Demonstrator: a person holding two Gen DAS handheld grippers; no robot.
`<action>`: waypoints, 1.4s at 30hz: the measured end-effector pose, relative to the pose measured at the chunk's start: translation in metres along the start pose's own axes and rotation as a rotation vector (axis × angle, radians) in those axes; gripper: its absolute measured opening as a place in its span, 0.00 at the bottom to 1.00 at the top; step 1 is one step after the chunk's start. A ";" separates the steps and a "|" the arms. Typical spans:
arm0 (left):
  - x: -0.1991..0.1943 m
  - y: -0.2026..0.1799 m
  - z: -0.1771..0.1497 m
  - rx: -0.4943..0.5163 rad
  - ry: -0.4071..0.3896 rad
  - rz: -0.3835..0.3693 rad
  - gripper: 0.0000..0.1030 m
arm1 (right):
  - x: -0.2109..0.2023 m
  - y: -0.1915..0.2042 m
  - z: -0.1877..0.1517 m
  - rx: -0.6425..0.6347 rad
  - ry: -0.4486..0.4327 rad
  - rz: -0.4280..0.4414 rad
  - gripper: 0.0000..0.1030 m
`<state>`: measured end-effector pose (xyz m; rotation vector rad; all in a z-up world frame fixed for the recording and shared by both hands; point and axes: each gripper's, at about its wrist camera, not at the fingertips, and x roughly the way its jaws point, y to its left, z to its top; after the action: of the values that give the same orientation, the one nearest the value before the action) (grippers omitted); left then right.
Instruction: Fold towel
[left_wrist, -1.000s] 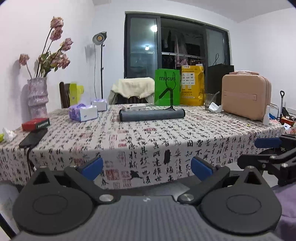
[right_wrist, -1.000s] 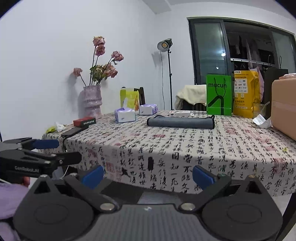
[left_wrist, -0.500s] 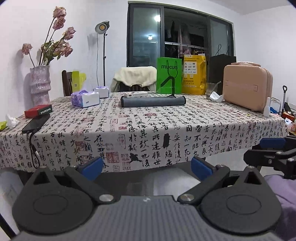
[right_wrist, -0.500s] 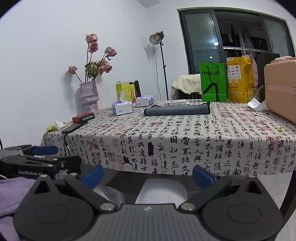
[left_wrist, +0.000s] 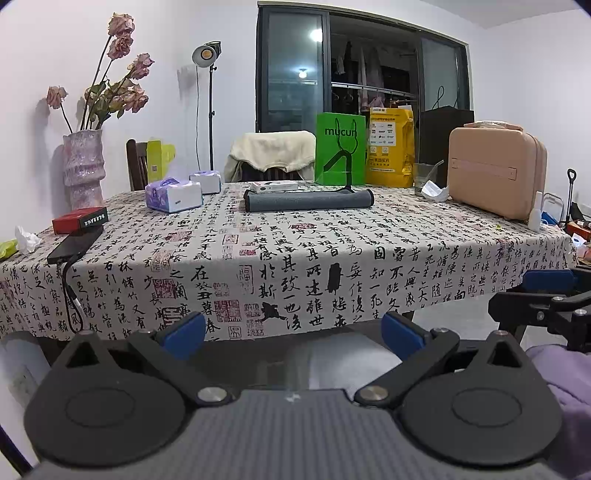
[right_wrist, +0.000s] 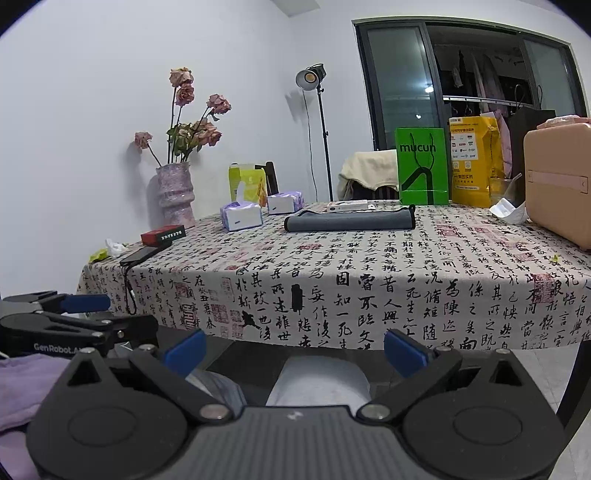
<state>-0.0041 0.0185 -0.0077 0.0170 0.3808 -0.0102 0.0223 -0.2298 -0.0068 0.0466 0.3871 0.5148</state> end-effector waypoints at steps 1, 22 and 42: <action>0.000 0.000 0.000 0.000 0.000 0.000 1.00 | 0.000 0.000 0.000 0.000 -0.001 -0.001 1.00; 0.000 0.000 0.001 0.005 -0.005 0.002 1.00 | 0.000 -0.001 -0.001 0.001 -0.001 -0.001 1.00; 0.000 -0.003 0.006 0.015 -0.010 0.007 1.00 | 0.001 -0.002 0.000 -0.006 -0.006 -0.002 1.00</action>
<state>-0.0024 0.0156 -0.0021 0.0329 0.3703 -0.0064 0.0235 -0.2310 -0.0075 0.0419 0.3800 0.5133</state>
